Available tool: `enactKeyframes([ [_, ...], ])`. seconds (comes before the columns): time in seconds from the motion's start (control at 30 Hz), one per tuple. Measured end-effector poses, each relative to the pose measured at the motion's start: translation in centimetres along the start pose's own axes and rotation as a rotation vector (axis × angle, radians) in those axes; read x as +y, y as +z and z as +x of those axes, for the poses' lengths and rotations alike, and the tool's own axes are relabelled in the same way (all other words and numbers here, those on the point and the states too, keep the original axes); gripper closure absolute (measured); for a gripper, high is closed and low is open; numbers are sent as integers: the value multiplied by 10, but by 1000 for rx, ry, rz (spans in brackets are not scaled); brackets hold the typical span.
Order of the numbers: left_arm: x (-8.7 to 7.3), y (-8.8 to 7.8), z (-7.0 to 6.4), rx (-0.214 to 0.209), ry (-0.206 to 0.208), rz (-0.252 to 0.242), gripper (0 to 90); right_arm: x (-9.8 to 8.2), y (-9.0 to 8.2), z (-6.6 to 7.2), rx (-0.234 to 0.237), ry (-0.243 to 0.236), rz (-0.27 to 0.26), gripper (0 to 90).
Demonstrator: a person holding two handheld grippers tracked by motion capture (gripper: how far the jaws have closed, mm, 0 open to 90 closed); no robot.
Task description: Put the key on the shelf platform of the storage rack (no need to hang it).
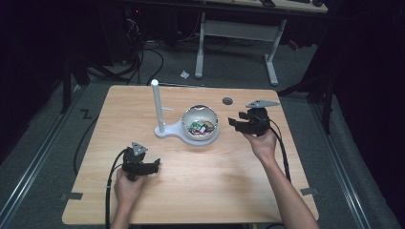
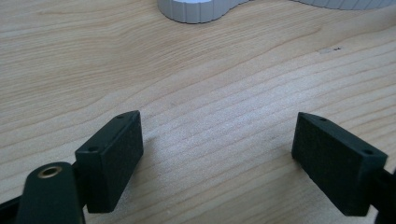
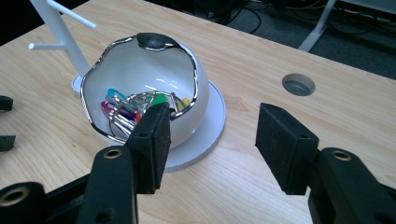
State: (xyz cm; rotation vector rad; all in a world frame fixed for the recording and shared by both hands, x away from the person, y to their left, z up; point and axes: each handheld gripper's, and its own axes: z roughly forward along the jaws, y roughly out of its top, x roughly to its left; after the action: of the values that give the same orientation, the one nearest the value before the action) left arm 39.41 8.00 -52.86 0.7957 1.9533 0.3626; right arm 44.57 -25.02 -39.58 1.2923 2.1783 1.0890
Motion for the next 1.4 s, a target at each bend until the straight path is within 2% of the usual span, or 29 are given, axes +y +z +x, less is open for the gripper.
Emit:
enactKeyframes([
  [0.1,0,0,0,0,-1,0,169,-3,-5,-4,-2,8,11,450],
  [0.27,0,0,0,0,0,0,169,-6,-18,-6,-9,-8,13,450],
  [0.4,0,0,0,1,-2,0,169,-16,-29,-9,6,23,-3,450],
  [0.57,0,0,0,1,-2,0,169,-23,-39,-10,-4,17,30,440],
  [0.67,0,0,0,0,-1,0,170,-27,-46,-10,-4,27,7,445],
  [0.77,0,0,0,1,-2,0,169,-33,-51,-11,1,38,16,443],
  [0.87,0,0,0,0,-1,0,169,-38,-55,-9,-11,31,18,444],
  [0.97,0,0,0,0,-2,0,170,-44,-58,-7,-10,29,43,440],
  [1.2,0,0,0,0,-2,-1,170,-58,-65,-3,-16,25,33,441],
  [1.4,0,0,0,1,-2,0,170,-66,-71,-2,-9,47,29,440],
])
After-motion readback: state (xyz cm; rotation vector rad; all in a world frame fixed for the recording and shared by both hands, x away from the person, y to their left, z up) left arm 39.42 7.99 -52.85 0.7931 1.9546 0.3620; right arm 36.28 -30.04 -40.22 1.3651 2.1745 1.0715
